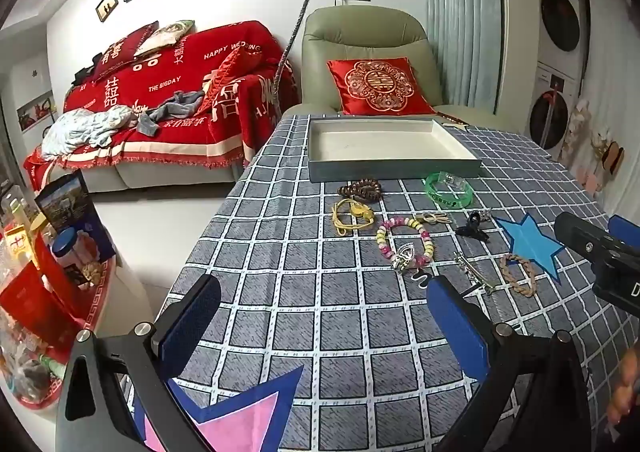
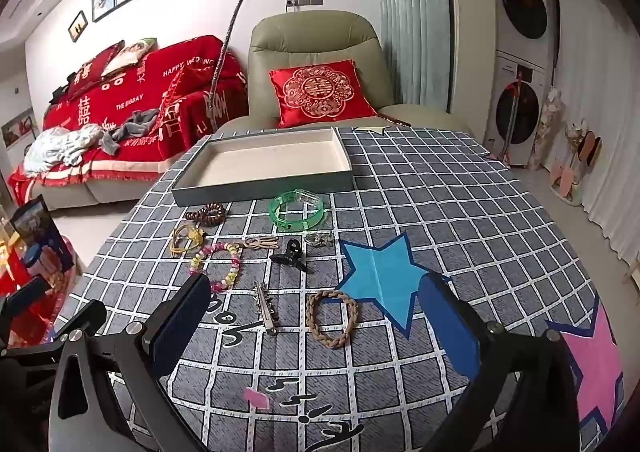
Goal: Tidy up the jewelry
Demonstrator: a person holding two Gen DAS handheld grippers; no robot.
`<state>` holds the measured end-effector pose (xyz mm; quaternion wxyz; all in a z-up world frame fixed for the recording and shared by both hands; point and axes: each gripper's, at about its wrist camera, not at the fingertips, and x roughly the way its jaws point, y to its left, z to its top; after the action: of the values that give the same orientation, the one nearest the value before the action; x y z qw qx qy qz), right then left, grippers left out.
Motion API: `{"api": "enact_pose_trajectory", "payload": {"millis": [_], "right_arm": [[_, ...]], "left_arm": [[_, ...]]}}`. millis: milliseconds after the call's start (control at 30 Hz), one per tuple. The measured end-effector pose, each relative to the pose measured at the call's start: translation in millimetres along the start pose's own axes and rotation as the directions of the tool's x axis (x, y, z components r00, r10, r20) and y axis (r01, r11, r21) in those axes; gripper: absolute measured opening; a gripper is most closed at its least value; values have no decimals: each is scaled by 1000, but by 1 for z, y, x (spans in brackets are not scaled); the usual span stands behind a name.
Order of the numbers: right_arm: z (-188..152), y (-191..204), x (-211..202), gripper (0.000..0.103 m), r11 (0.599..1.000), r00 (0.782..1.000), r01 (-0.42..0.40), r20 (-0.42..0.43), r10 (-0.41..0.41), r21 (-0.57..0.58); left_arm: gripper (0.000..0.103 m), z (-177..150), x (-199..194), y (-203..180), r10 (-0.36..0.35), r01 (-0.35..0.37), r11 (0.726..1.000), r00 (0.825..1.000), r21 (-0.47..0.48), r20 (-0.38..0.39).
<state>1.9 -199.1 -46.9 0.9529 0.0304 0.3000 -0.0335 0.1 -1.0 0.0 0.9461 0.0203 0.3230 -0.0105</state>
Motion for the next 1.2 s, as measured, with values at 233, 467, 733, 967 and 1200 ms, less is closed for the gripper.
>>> {"api": "enact_pose_trajectory", "payload": {"millis": [233,467,733,967,1200], "right_arm": [[1,3,-2,103,1000,1000,5,6,-5,-2],[6,4,-3,103,1000,1000,10,20,-9,-15],[0,6,-11,103,1000,998,16,54,-15,-21],[1,6,-13,103,1000,998,15,68,-14,-18],[0,7,-14,103,1000,998,11,69,-10,-17]], "left_arm": [[103,0,2,1,-12,11,1000,1000,-14,-7],[103,0,0,0,-4,4,1000,1000,-23,0],[103,-2,-6,4,1,0,1000,1000,-30,28],[103,1,-9,9,7,-4,999,999,-50,50],[103,2,-9,10,6,-3,999,999,-53,51]]}}
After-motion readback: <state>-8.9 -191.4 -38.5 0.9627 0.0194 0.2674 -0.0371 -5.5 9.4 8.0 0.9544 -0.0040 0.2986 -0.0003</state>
